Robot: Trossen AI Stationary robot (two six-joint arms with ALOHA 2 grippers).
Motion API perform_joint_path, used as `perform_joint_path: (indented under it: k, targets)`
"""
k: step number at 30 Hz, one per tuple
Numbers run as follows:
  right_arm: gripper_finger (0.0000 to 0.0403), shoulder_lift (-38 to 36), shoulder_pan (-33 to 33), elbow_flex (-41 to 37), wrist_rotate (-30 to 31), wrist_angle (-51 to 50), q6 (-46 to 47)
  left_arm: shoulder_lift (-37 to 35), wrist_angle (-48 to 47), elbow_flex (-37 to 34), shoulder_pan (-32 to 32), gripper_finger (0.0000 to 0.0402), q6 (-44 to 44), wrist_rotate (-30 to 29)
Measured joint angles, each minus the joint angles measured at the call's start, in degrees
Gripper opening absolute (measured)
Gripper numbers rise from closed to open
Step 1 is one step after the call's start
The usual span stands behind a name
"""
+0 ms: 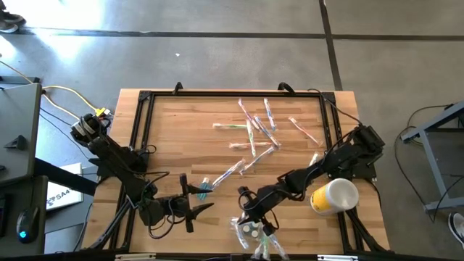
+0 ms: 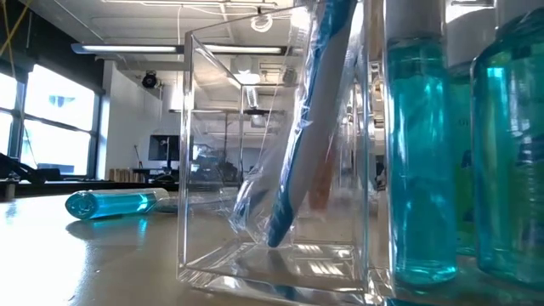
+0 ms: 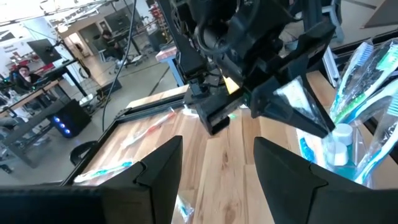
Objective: Pick & Place toothbrushing station
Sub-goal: Put the orange toothbrush into the transparent organizer, then put the mouthwash into the transparent organizer
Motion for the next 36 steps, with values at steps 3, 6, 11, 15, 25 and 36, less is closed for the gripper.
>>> perform_joint_path:
  k: [3, 6, 11, 15, 25, 36]
  targets:
    - [0.0015, 0.02, 0.0, 0.0, -0.38, 0.44, -0.32, 0.0, -0.21, 0.0, 0.0, 0.0191, -0.13, 0.02]
    - [0.0036, 0.02, 0.02, 0.0, 0.95, 0.45, -0.34, 0.0, -0.21, 0.0, 0.0, 0.0191, -0.15, 0.0]
    - [0.0079, -0.14, 0.15, 0.0, 3.7, 0.46, -0.49, 0.0, -0.62, 0.0, 0.0, 0.0191, 0.35, 0.0]
    - [0.011, -0.14, 0.15, 0.0, 4.17, 0.88, -0.53, 0.0, -1.93, 0.0, 0.0, 0.0191, 1.84, 0.01]
    - [0.0173, -2.16, 2.4, -0.09, 7.87, 0.94, -1.94, 0.0, -2.84, 0.0, 0.0, 0.0191, 1.54, 1.32]
    - [0.0192, -8.39, 8.68, -0.07, 25.13, -4.4, -6.68, -0.07, -24.85, 0.0, 3.9, 0.0191, -24.09, -4.92]
